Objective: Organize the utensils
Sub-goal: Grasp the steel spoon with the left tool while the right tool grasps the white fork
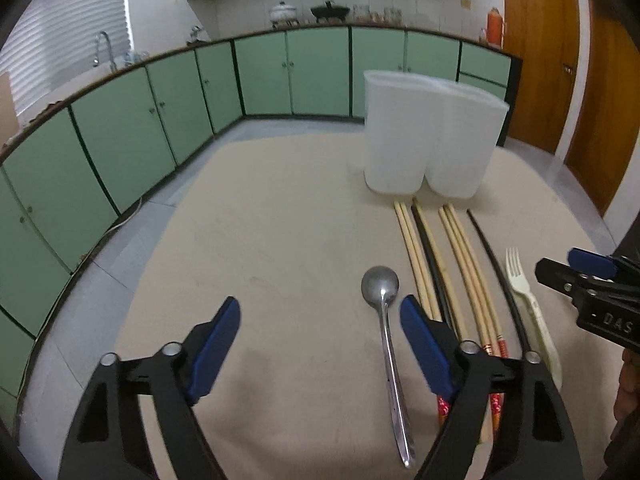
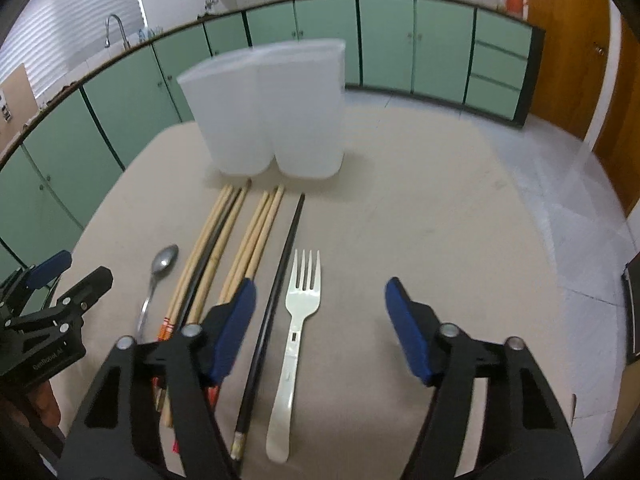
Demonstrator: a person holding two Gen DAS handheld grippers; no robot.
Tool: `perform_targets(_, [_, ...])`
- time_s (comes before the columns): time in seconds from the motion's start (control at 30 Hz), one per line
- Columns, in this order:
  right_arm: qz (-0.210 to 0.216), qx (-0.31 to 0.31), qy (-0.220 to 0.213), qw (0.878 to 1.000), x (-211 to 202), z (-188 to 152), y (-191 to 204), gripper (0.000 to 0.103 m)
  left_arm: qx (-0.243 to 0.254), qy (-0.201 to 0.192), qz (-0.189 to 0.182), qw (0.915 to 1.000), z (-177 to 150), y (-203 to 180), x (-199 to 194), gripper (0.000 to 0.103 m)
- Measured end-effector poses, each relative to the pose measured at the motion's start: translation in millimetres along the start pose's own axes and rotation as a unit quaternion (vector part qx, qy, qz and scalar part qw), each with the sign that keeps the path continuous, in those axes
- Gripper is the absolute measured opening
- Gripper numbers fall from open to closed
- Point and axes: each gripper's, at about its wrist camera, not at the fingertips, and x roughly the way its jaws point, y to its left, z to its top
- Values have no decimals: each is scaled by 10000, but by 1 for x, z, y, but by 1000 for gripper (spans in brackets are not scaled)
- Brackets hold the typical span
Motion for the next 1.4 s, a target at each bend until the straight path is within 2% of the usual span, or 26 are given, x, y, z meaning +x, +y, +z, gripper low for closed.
perform_targets(0.1, [26,33,230,9997,13,2,-1,51,-54,111,-43,9999,3,1,9,74])
perform_targets(0.23, [94,240,452,9986,25,6,-5,48,-44,156,-50,9999,8,-2,14,74])
perform_targets(0.37, [97,292,479,9984,28,11,-5,43,-79,190,-159,9997,13,-3,18,75])
perform_targets(0.43, [77,257,495,9984,28,14,-4,32,-68,216,-170,9996,15,-5,20,75])
perform_targets(0.53, [93,226,518,9984,28,16,-1,24,-61,262,-222,9994,16,-7,22,75])
perform_targets(0.6, [82,175,507,9985,30,15,2,21,-56,247,-229,9994,17,-8,21,80])
perform_targets(0.77, [-27,-116,463,9989,28,13,10,20,37,248,-214,9995,23,-13,27,81])
perform_targets(1.03, [48,-22,465,9989,20,8,-4,20,91,544,-167,9983,28,-20,53,80])
perform_targets(1.23, [80,10,472,9989,19,9,-9,20,-3,746,-403,9964,30,-18,62,67])
perform_targets(1.33, [84,33,469,9989,21,10,-7,21,20,731,-517,9960,31,-16,61,54])
perform_targets(1.4, [75,35,459,9989,22,11,-7,21,61,711,-563,9959,33,-16,60,39])
